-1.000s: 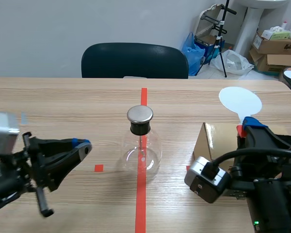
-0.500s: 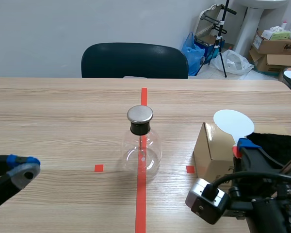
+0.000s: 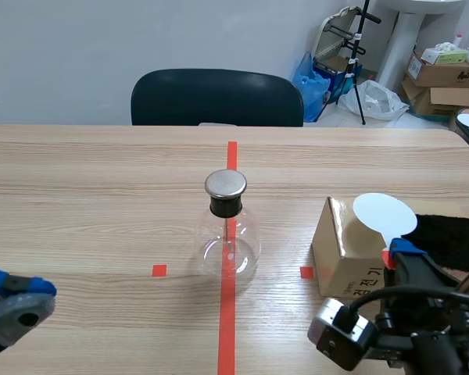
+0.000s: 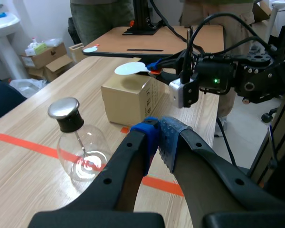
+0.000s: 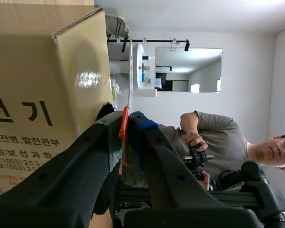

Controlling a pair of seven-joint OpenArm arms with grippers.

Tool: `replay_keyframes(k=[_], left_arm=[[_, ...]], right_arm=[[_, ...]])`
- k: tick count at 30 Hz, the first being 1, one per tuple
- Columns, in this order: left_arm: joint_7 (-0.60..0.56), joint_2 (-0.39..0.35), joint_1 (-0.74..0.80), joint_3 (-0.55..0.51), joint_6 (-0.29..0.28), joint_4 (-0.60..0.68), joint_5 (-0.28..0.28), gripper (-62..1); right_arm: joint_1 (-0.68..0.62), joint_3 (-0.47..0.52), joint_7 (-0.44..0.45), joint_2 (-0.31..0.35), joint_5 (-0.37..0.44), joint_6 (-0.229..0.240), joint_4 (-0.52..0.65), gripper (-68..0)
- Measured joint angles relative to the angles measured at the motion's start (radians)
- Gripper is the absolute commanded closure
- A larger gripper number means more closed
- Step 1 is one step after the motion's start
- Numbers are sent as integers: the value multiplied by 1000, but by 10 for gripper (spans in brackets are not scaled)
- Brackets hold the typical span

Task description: Do the electroscope experiment

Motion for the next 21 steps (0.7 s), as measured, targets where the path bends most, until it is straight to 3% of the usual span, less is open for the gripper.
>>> replay_keyframes(k=[3, 6, 7, 9, 21], left_arm=[[41, 10, 0, -19, -40, 32, 0, -244], [36, 10, 0, -18, -72, 37, -3, -578], [36, 10, -1, -18, -88, 37, -7, -623], [31, 13, -2, -18, -130, 36, -9, -623], [30, 29, -3, -17, -132, 35, -7, -623]], right_arm=[[22, 0, -1, 0, -2, -1, -29, -10], [37, 0, -2, 0, -2, 0, -66, -10], [40, 0, -2, 0, -2, 0, -72, -10], [40, 0, -3, 0, -3, 0, -72, -10], [37, 0, -3, 0, -3, 0, -72, -10]])
